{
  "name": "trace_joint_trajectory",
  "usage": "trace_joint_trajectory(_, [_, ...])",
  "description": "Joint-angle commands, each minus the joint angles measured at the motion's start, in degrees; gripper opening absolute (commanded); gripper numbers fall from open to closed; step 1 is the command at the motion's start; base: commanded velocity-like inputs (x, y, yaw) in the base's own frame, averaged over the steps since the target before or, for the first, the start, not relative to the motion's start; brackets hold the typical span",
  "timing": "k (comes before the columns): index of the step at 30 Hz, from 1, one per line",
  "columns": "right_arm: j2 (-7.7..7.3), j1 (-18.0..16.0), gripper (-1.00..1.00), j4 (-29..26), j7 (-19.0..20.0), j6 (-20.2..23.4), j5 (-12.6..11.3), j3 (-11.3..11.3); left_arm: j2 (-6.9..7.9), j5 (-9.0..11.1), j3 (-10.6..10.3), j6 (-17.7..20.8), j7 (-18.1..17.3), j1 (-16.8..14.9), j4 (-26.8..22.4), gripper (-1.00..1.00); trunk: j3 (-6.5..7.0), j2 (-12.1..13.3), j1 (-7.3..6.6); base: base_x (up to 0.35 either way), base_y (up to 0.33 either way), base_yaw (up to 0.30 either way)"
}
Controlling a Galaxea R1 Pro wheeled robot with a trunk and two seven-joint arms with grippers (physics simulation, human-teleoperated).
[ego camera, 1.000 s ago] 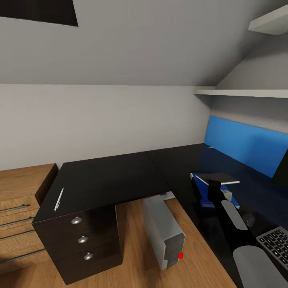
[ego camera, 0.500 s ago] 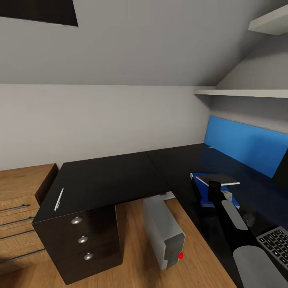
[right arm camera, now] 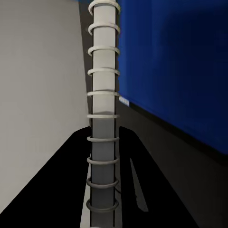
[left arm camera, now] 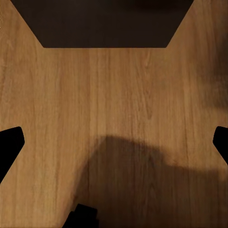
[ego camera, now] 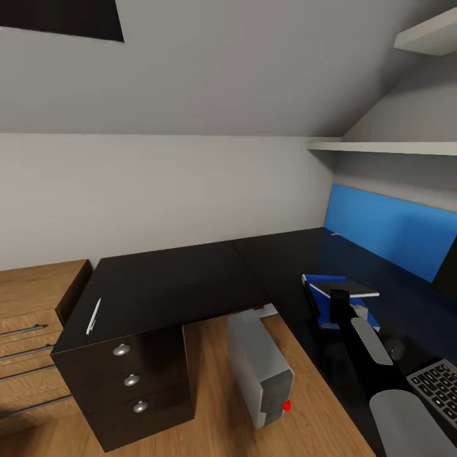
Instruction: In the bedroom, organize the workspace by keeping the computer under the desk, ensuring the monitor is on the desk, placing the keyboard on the desk next to the monitor, placing the mouse on the desk next to the keyboard, moving the folder from the swivel chair onto the desk next to the mouse, stacking the notebook on top of the folder with the pen on top of the notebook, and positioning the swivel chair next to the desk.
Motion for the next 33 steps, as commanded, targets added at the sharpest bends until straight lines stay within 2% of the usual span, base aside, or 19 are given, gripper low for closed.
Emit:
trace_joint_trajectory(1, [-0.02,0.0,-1.00,-0.1,-0.2,-0.4,-0.7,0.1,0.04,0.5,-0.1,0.2,0.5,0.0,-0.2,1.00,-0.05,0.0,0.00,0.000,0.000,0.000])
trace_joint_trajectory(20, [-0.02,0.0,-1.00,-0.1,-0.8,-0.4,-0.7,0.1,0.11,0.6,-0.1,0.2,0.4,0.0,-0.2,1.00,-0.05,0.0,0.00,0.000,0.000,0.000])
trace_joint_trajectory(30, [0.06,-0.1,-1.00,-0.1,-5.6,-0.4,0.3,0.2,0.11,0.6,-0.1,0.2,0.4,0.0,-0.2,1.00,-0.05,0.0,0.00,0.000,0.000,0.000])
trace_joint_trajectory(33, [0.06,-0.1,-1.00,-0.1,-5.8,-0.4,0.3,0.2,0.11,0.6,-0.1,0.2,0.4,0.0,-0.2,1.00,-0.05,0.0,0.00,0.000,0.000,0.000])
